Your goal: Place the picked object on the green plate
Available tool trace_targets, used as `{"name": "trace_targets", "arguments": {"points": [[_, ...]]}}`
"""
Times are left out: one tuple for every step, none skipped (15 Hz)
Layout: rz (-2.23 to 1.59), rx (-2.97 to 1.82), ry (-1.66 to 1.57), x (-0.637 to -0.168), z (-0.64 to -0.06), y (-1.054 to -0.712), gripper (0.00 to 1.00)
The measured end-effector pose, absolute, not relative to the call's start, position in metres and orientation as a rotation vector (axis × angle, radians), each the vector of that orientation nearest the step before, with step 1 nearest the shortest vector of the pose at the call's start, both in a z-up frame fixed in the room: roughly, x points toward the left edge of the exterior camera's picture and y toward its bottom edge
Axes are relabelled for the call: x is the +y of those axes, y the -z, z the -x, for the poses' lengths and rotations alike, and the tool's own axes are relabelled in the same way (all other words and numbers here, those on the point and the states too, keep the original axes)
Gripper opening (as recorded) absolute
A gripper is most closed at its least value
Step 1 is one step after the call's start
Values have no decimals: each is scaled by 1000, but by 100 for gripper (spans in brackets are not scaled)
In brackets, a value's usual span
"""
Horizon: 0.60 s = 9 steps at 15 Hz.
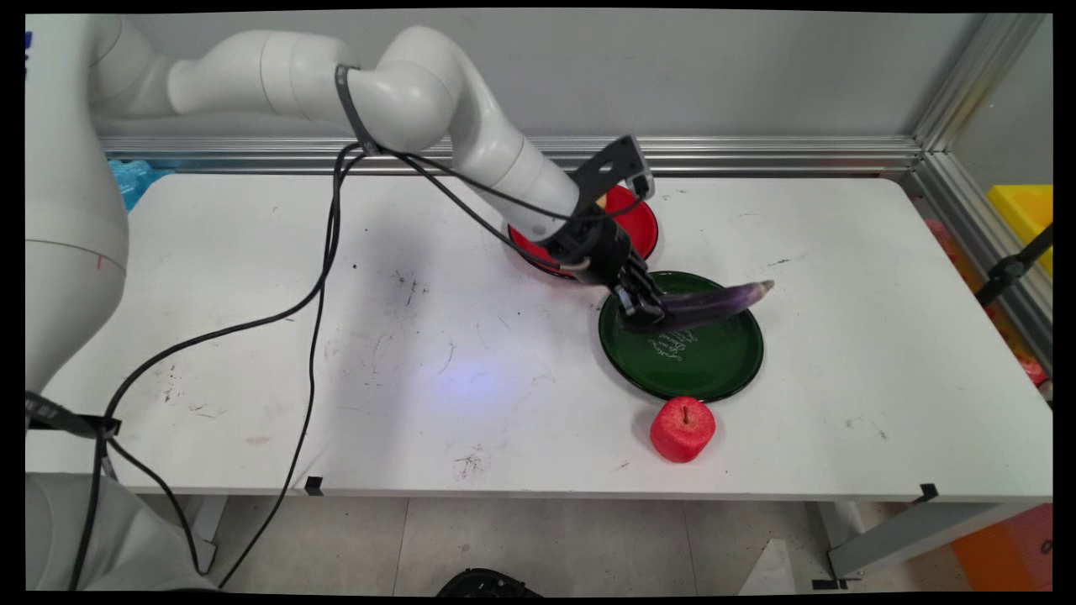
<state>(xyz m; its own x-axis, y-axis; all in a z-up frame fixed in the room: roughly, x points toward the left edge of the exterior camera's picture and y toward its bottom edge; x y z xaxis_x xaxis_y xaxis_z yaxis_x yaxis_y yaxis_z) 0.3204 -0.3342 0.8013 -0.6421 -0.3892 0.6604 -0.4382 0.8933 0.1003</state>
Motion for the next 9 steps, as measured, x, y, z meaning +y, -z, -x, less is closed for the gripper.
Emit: {"name": "trace_targets", "arguments": {"points": [[-593, -2340, -84, -332, -318, -797, 0], [-596, -2342, -81, -330, -317, -794, 0], [-600, -2344, -77, -327, -315, -789, 0], [-603, -2345, -76, -326, -314, -787, 0], [-607, -2347, -74, -325, -313, -783, 0], [-610, -2348, -72, -324, -312, -778, 0], [-613, -2349, -71, -323, -310, -775, 0], [-614, -2349, -70, -322, -309, -770, 0], [-615, -2349, -69, -322, -307, -766, 0]]}}
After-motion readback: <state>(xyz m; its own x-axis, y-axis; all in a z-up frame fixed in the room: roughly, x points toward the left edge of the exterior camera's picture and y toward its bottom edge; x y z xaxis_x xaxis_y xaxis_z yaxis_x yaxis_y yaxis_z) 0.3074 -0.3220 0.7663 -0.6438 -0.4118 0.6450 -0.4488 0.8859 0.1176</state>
